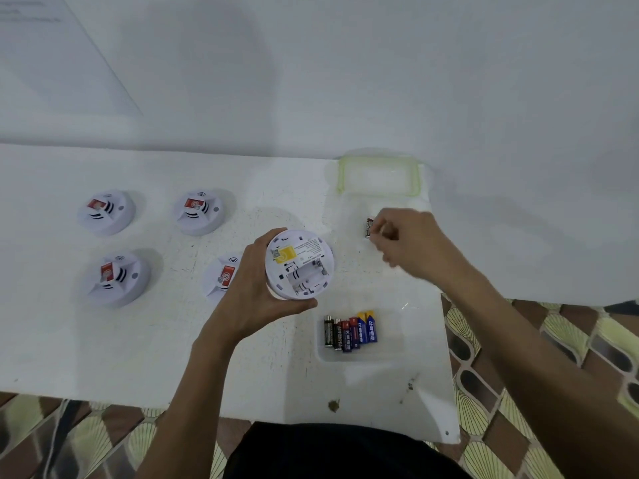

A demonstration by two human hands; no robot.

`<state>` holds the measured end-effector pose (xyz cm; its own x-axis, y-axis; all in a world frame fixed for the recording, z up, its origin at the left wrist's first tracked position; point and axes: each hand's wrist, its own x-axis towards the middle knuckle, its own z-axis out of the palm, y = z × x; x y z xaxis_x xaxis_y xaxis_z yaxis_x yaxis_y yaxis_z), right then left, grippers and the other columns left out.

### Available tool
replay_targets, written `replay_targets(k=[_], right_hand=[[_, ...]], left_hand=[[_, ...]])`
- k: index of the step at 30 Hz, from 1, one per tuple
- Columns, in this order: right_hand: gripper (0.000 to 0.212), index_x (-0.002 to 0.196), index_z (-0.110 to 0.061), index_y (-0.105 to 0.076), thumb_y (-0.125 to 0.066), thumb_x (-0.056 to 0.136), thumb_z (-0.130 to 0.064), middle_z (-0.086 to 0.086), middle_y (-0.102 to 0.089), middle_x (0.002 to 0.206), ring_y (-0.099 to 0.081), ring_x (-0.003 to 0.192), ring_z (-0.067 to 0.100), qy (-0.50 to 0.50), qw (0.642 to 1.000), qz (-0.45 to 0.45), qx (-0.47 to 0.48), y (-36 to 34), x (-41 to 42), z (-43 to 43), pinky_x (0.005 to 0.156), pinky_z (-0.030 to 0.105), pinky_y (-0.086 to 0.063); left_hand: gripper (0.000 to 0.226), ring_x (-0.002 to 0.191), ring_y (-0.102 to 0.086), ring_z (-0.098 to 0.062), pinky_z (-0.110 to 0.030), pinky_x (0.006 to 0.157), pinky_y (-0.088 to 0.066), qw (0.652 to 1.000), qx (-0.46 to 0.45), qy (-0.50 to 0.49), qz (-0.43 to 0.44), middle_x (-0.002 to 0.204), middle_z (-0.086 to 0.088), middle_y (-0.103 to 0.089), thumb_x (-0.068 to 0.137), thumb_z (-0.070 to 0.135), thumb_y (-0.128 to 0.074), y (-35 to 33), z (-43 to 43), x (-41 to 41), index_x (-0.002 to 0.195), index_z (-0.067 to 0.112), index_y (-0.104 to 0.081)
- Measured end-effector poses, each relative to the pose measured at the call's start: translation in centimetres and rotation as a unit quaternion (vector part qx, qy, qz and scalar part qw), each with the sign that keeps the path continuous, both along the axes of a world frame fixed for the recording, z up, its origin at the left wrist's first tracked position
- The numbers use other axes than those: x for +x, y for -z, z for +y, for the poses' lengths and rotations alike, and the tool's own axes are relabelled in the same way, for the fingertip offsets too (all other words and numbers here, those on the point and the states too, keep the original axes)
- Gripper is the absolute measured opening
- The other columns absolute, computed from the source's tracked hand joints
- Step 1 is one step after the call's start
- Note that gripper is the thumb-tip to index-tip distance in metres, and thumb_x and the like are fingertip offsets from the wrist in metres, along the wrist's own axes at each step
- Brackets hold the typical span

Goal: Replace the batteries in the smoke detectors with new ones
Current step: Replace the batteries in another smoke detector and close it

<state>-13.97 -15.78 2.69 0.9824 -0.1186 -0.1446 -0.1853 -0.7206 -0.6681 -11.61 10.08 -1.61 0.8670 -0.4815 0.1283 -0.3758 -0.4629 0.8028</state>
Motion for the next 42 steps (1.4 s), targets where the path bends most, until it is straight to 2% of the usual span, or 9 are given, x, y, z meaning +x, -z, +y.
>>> replay_targets(k=[6, 10, 15, 26, 30, 33, 36, 39, 42], right_hand=[[0.026, 0.117, -0.014, -0.062, -0.06, 0.091, -0.017, 0.008, -0.06, 0.122, -0.061, 0.093, 0.026, -0.007, 0.982, 0.05, -0.182, 3.5, 6.9, -2.0, 0.076, 0.033, -0.048], [0.03, 0.115, -0.008, -0.061, -0.063, 0.087, -0.019, 0.012, -0.063, 0.113, -0.064, 0.096, 0.03, -0.017, 0.962, 0.118, -0.245, 4.6, 8.2, -1.7, 0.077, 0.035, -0.051], [0.027, 0.104, -0.014, -0.066, -0.07, 0.081, -0.027, 0.005, -0.065, 0.1, -0.064, 0.088, 0.026, -0.017, 0.972, 0.129, -0.194, 5.1, 8.5, -1.8, 0.067, 0.029, -0.046], [0.017, 0.09, -0.021, -0.054, -0.066, 0.084, -0.012, -0.007, -0.068, 0.079, -0.063, 0.063, 0.021, 0.038, 0.996, -0.059, 0.061, 4.3, 4.8, -0.4, 0.055, 0.033, -0.05], [0.02, 0.097, -0.018, -0.057, -0.067, 0.086, -0.005, -0.011, -0.066, 0.081, -0.063, 0.073, 0.0, 0.037, 0.971, -0.174, 0.159, 1.4, 1.8, 1.9, 0.065, 0.012, -0.048], [0.023, 0.1, -0.017, -0.059, -0.067, 0.087, 0.001, -0.013, -0.067, 0.086, -0.067, 0.083, 0.001, -0.02, 0.953, -0.204, 0.224, 0.3, -0.6, 3.9, 0.076, 0.012, -0.05], [0.018, 0.101, -0.01, -0.063, -0.068, 0.087, 0.001, -0.009, -0.068, 0.093, -0.069, 0.088, 0.005, -0.08, 0.947, -0.214, 0.226, 0.8, -2.0, 5.3, 0.081, 0.021, -0.056], [0.015, 0.101, -0.002, -0.067, -0.067, 0.087, 0.001, 0.001, -0.07, 0.096, -0.069, 0.089, 0.009, -0.136, 0.941, -0.257, 0.172, 1.7, -2.5, 6.0, 0.079, 0.029, -0.059], [0.014, 0.101, 0.0, -0.069, -0.068, 0.087, 0.0, 0.01, -0.071, 0.098, -0.068, 0.089, 0.021, -0.193, 0.921, -0.336, 0.04, 2.4, -2.4, 6.1, 0.072, 0.036, -0.058]], left_hand=[[0.09, 0.118, -0.044, -0.001, -0.029, 0.099, -0.042, 1.0, 0.0, -0.005, -0.005, 0.127, 0.025, -0.042, 0.054, 0.056, -0.079, 0.1, 0.1, -0.1, 0.128, 0.053, -0.028], [0.087, 0.117, -0.043, 0.005, -0.021, 0.097, -0.038, 1.0, -0.004, -0.004, -0.012, 0.124, 0.036, -0.037, 0.054, 0.058, -0.077, -0.1, 0.2, -0.2, 0.125, 0.06, -0.027], [0.086, 0.115, -0.043, 0.005, -0.019, 0.095, -0.038, 1.0, -0.006, -0.013, -0.01, 0.119, 0.042, -0.037, 0.054, 0.058, -0.076, -0.3, 0.4, -0.1, 0.123, 0.065, -0.026], [0.088, 0.116, -0.045, 0.0, -0.024, 0.096, -0.04, 1.0, 0.003, -0.019, 0.004, 0.126, 0.023, -0.042, 0.054, 0.062, -0.075, 0.1, 0.4, 0.2, 0.128, 0.052, -0.028], [0.091, 0.118, -0.044, -0.003, -0.026, 0.098, -0.041, 1.0, 0.005, -0.019, 0.01, 0.128, 0.017, -0.044, 0.054, 0.063, -0.075, 0.2, 0.3, 0.2, 0.13, 0.048, -0.028], [0.101, 0.118, -0.043, 0.003, -0.015, 0.096, -0.036, 0.999, 0.022, -0.022, 0.013, 0.131, 0.014, -0.043, 0.052, 0.065, -0.074, 0.2, 0.4, 0.3, 0.138, 0.034, -0.032], [0.105, 0.111, -0.03, 0.028, 0.01, 0.087, -0.018, 0.998, 0.062, -0.023, 0.005, 0.129, 0.022, -0.037, 0.051, 0.073, -0.062, -0.8, 0.0, 0.1, 0.141, 0.027, -0.032], [0.091, 0.104, -0.013, 0.042, 0.014, 0.084, -0.009, 0.997, 0.074, -0.007, -0.001, 0.118, 0.038, -0.031, 0.051, 0.096, -0.039, -1.8, -0.4, 0.0, 0.124, 0.043, -0.026], [0.1, 0.104, -0.017, 0.039, 0.014, 0.085, -0.008, 0.998, 0.065, 0.008, -0.017, 0.116, 0.054, -0.026, 0.05, 0.101, -0.024, -2.3, -0.8, -0.1, 0.125, 0.035, -0.02]])
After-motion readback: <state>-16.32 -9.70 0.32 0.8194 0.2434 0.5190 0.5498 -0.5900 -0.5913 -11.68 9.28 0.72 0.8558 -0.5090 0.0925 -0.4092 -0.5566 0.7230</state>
